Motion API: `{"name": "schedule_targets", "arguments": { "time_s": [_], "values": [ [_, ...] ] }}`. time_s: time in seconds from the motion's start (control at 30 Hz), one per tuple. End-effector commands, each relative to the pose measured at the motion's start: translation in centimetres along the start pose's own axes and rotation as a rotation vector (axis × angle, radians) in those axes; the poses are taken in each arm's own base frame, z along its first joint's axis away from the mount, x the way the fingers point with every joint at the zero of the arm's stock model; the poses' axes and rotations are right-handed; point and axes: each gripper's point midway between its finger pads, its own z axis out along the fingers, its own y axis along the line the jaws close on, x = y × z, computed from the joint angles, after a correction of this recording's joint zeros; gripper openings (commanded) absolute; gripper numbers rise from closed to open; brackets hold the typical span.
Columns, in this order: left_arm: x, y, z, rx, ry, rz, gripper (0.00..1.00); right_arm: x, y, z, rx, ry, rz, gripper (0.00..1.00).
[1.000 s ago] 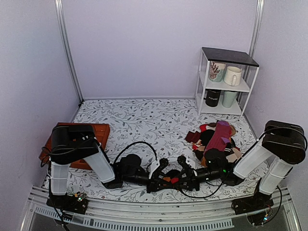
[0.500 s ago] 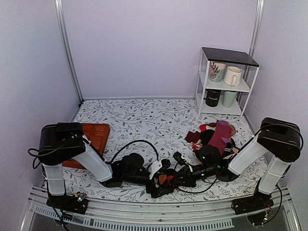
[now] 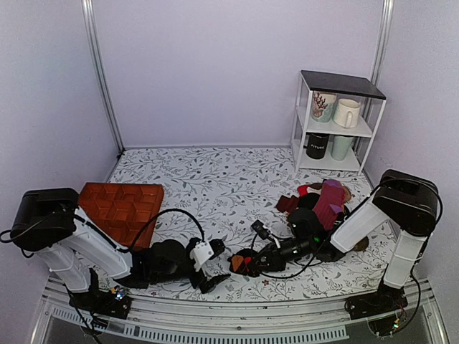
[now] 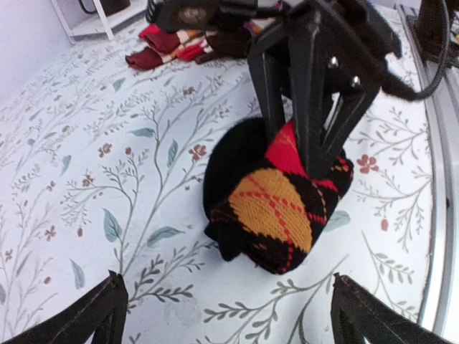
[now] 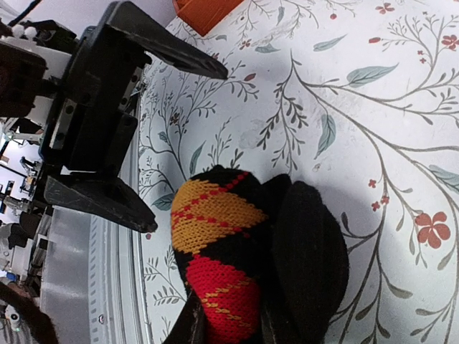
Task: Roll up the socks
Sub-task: Roll the sock at the center of the board.
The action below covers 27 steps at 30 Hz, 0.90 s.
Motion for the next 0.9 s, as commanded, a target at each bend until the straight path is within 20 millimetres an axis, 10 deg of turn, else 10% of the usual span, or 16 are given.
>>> {"name": "schedule_targets", "arguments": {
  "time_s": [0.0,0.47,0.87],
  "values": [
    [-3.3,-0.1,-1.2,0.012,-0.131,0.07,0.99,9.5,-5.1,-1.1,0.213,0.293,0.294,0.07],
    [-5.2,-3.6,1.6,0.233,-0.188,0.252,0.81,10.6,-4.7,-0.8,0.163,0.383,0.422,0.07],
    [-2.2,-3.7,3.7,0.302,-0.085,0.209,0.7,10.9,-4.7,-0.8,0.146,0.407,0.445,0.07]
  ]
}}
